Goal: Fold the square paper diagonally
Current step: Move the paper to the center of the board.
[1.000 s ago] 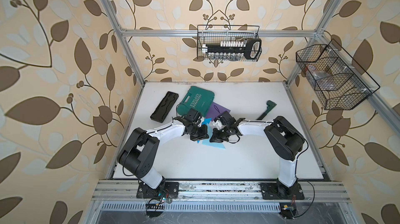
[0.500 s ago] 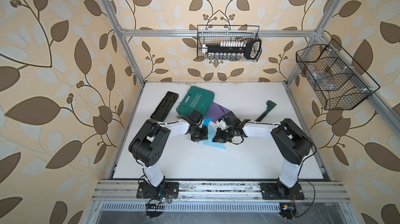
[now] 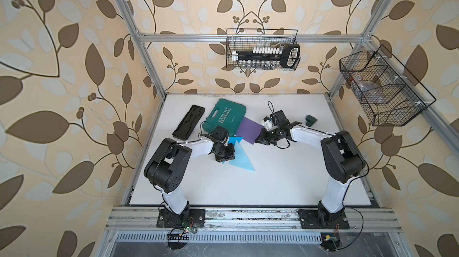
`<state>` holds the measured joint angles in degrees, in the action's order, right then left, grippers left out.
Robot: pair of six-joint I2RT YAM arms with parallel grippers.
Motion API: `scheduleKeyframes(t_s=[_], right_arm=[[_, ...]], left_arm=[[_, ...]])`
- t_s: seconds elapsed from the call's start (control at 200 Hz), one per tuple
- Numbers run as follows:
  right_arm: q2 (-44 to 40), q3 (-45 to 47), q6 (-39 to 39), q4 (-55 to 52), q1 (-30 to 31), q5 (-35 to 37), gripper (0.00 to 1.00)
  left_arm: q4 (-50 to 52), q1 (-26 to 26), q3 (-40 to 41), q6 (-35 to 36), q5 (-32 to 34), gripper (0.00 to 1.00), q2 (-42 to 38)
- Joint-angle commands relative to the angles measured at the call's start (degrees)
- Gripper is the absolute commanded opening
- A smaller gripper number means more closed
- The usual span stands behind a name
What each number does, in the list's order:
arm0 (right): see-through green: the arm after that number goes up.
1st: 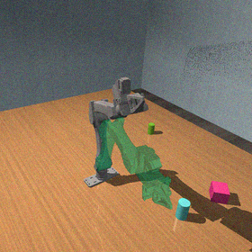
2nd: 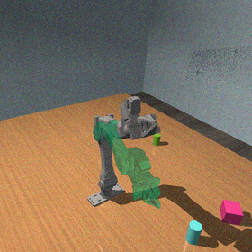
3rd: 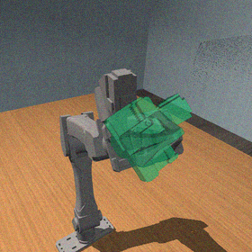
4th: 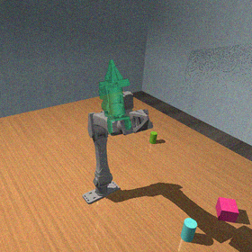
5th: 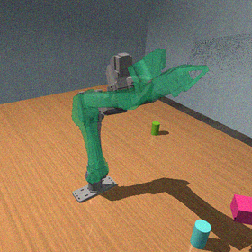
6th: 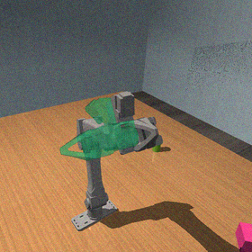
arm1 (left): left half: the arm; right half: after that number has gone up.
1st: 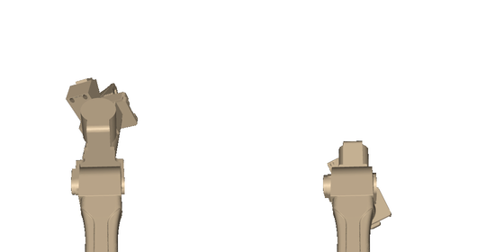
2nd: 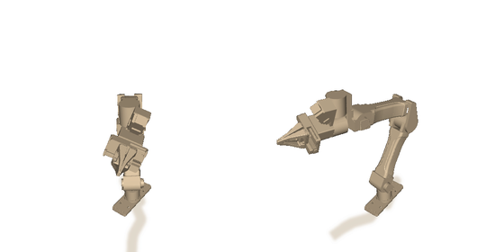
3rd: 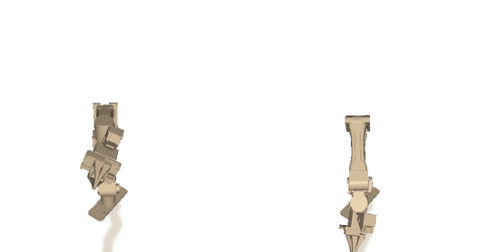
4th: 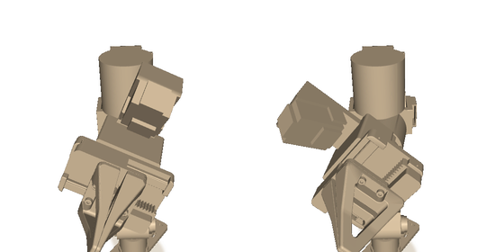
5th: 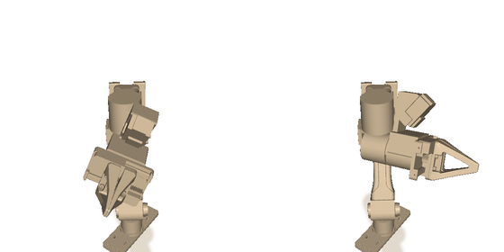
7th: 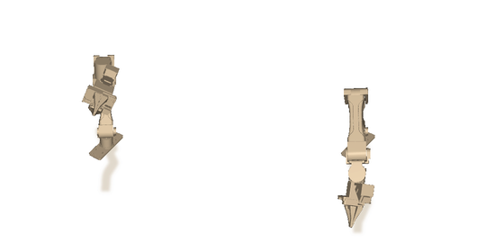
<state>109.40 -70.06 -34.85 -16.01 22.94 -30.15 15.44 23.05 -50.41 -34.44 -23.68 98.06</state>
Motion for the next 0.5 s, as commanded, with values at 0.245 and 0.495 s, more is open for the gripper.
scheduleKeyframes(t_s=[0.245, 0.495], right_arm=[[12.9, -14.3, 2.7, -1.3, -0.6, 2.5, 0.08], [19.1, -18.6, 1.8, -4.2, -0.7, 4.1, 0.13]], left_arm=[[7.4, -8.3, 3.0, 3.8, 5.3, 0.00, -2.6], [11.4, -11.9, 3.0, 5.3, 9.5, 0.00, -5.4]])
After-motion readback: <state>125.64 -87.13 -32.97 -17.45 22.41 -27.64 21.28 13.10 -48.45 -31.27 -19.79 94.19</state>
